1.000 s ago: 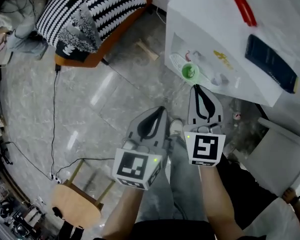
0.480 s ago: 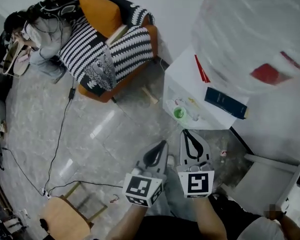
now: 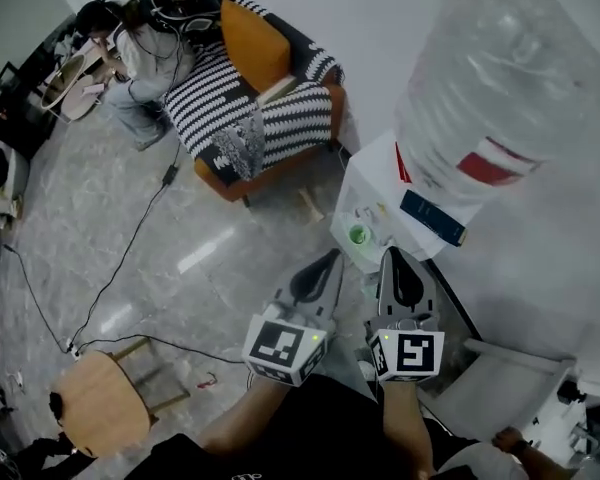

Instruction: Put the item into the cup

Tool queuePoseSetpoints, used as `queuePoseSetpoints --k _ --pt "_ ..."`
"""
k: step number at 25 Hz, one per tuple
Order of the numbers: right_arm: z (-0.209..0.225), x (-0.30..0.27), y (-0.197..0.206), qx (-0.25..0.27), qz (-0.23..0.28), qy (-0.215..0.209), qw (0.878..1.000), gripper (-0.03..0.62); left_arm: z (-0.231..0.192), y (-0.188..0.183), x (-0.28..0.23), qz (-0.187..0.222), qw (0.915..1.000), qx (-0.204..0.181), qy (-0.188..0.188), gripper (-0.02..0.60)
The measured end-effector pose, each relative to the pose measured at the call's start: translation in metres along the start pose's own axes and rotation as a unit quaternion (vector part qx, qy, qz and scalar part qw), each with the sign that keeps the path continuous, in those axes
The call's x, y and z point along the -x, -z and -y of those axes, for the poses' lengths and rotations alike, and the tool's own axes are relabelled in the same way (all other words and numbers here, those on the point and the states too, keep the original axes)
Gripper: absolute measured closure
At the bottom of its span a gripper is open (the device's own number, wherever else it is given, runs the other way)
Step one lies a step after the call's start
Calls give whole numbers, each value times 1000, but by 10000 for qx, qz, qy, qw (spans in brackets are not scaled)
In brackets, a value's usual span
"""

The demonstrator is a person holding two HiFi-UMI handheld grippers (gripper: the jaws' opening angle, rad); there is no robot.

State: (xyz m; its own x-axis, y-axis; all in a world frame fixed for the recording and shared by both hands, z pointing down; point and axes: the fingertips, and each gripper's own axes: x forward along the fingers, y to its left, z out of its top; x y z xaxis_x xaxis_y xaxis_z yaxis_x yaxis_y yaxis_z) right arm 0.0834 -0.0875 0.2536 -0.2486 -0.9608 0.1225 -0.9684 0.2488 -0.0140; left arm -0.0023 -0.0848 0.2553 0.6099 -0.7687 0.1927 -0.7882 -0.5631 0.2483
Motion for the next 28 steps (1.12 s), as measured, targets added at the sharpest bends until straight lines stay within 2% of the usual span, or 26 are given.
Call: queuePoseSetpoints --k 4,6,10,15,21,24,28 --pt "-3 16 -40 -41 326 -145 9994 582 17 -29 7 272 9995 -128 8 568" --pt "-4 21 -57 -82 431 -207 9988 582 22 -45 10 466 9987 -169 -101 568" --pt "-2 32 -85 -476 502 -278 9972 582 37 -81 16 796 9963 -292 -162 568" --pt "1 43 -108 -384 710 -178 9966 582 54 -100 15 992 9933 -586 44 568" --pt "-6 48 -118 -395 807 -374 9953 582 71 -111 11 1042 9909 -816 260 568" --pt "-10 50 -117 -464 857 -534 9938 583 73 -100 8 898 9913 -914 314 568" --pt "-3 50 -115 -473 849 -479 9941 583 79 -97 3 944 9888 -1033 519 568"
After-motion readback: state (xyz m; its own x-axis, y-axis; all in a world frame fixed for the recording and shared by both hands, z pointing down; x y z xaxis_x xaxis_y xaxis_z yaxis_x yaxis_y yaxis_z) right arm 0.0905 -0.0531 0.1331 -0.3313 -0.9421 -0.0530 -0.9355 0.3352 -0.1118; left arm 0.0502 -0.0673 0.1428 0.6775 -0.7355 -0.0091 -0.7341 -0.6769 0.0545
